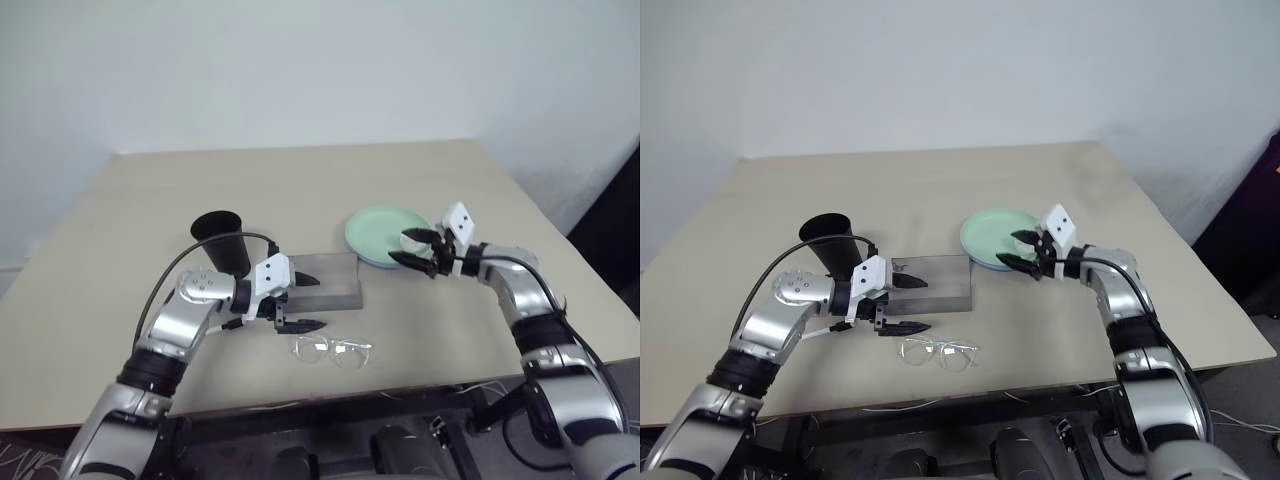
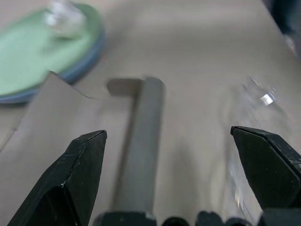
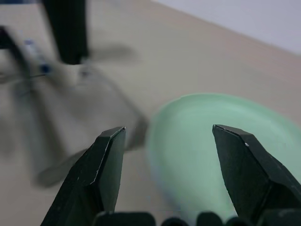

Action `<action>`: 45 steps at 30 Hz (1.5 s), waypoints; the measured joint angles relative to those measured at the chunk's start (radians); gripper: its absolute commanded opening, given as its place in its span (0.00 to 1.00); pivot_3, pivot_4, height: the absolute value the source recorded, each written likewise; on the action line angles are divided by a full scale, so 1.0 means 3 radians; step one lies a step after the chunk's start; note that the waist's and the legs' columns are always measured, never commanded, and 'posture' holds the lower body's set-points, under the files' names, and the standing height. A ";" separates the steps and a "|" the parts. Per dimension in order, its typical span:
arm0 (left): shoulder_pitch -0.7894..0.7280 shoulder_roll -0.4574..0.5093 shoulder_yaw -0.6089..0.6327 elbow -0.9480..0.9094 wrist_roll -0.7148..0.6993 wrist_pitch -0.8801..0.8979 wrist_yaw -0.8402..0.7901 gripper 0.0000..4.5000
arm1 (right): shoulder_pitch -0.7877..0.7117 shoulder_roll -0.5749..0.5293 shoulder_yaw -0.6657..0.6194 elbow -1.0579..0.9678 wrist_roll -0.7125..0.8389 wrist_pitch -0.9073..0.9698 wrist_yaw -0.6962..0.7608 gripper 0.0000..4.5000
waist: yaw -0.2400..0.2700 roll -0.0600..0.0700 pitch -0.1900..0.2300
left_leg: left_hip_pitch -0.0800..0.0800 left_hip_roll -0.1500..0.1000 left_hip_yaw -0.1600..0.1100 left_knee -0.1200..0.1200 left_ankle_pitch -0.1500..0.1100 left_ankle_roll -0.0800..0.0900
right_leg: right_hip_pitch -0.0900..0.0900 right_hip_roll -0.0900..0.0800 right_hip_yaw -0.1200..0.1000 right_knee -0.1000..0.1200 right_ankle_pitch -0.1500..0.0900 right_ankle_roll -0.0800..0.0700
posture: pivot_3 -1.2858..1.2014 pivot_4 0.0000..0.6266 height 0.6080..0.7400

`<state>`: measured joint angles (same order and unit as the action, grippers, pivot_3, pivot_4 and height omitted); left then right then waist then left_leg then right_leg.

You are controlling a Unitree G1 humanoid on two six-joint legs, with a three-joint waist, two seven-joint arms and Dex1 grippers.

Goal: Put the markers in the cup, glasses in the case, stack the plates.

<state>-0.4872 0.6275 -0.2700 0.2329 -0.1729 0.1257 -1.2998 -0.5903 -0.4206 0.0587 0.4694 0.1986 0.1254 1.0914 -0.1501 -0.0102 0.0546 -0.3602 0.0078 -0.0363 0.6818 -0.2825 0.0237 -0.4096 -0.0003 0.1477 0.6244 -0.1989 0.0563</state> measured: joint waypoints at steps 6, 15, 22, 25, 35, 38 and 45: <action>-0.0245 -0.0148 -0.0268 0.0236 0.0118 -0.0153 -0.0362 1.00 | 0.0406 -0.0168 0.0085 -0.0842 0.0289 0.0484 0.0351 0.71 | -0.0003 -0.0001 0.0000 | 0.0000 0.0001 0.0003 0.0004 0.0000 0.0000 | 0.0000 0.0000 0.0002 0.0001 0.0000 0.0000 | 0.52 0.00 1.00; -0.0468 -0.0323 -0.0521 0.0544 0.0377 -0.0358 -0.0542 0.91 | 0.0494 -0.0195 0.0122 -0.1030 0.0321 0.0638 0.0297 0.72 | 0.0000 -0.0002 0.0001 | -0.0002 0.0001 0.0003 0.0007 0.0000 0.0000 | -0.0001 0.0002 0.0003 0.0001 0.0000 0.0000 | 0.52 0.00 1.00; -0.0548 -0.0381 -0.0591 0.0638 0.0489 -0.0455 -0.0631 0.47 | 0.0544 -0.0190 0.0132 -0.1041 0.0321 0.0640 0.0218 0.72 | 0.0000 -0.0003 0.0001 | -0.0003 0.0001 0.0003 0.0008 0.0000 0.0001 | 0.0000 0.0001 0.0003 0.0001 0.0000 0.0000 | 0.52 0.00 1.00; -0.0548 -0.0383 -0.0591 0.0635 0.0505 -0.0452 -0.0674 0.47 | 0.0543 -0.0188 0.0132 -0.1041 0.0320 0.0638 0.0190 0.72 | 0.0000 -0.0003 0.0001 | -0.0002 0.0001 0.0003 0.0009 0.0000 0.0001 | 0.0000 0.0001 0.0004 0.0002 0.0000 0.0000 | 0.52 0.00 1.00; -0.0546 -0.0316 -0.0639 0.0533 0.0531 -0.0420 -0.0895 0.21 | 0.0527 -0.0133 0.0150 -0.0994 0.0311 0.0560 0.0087 0.72 | -0.0001 -0.0003 0.0001 | -0.0002 0.0001 0.0003 0.0008 0.0000 0.0001 | 0.0000 0.0001 0.0004 0.0001 0.0000 0.0000 | 0.52 0.00 1.00; -0.0547 -0.0302 -0.0633 0.0496 0.0530 -0.0417 -0.0910 0.01 | 0.0493 -0.0122 0.0159 -0.0966 0.0310 0.0526 0.0068 0.72 | -0.0001 -0.0004 0.0001 | -0.0002 0.0001 0.0003 0.0009 0.0000 0.0001 | 0.0001 0.0001 0.0004 0.0001 0.0000 0.0000 | 0.52 0.00 1.00; -0.0553 -0.0283 -0.0630 0.0432 0.0524 -0.0347 -0.0911 0.01 | 0.0442 -0.0114 0.0178 -0.0921 0.0301 0.0454 0.0036 0.72 | -0.0001 -0.0003 0.0001 | -0.0001 0.0002 0.0003 0.0009 0.0000 0.0001 | 0.0001 0.0001 0.0005 0.0002 0.0000 0.0000 | 0.52 0.00 1.00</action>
<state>-0.6532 0.5425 -0.4589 0.3624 -0.0157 0.0216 -1.5730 -0.4577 -0.4548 0.1122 0.1930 0.2890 0.2615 1.1022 -0.1504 -0.0112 0.0548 -0.3604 0.0083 -0.0353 0.6844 -0.2826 0.0240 -0.4092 0.0001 0.1491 0.6250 -0.1990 0.0563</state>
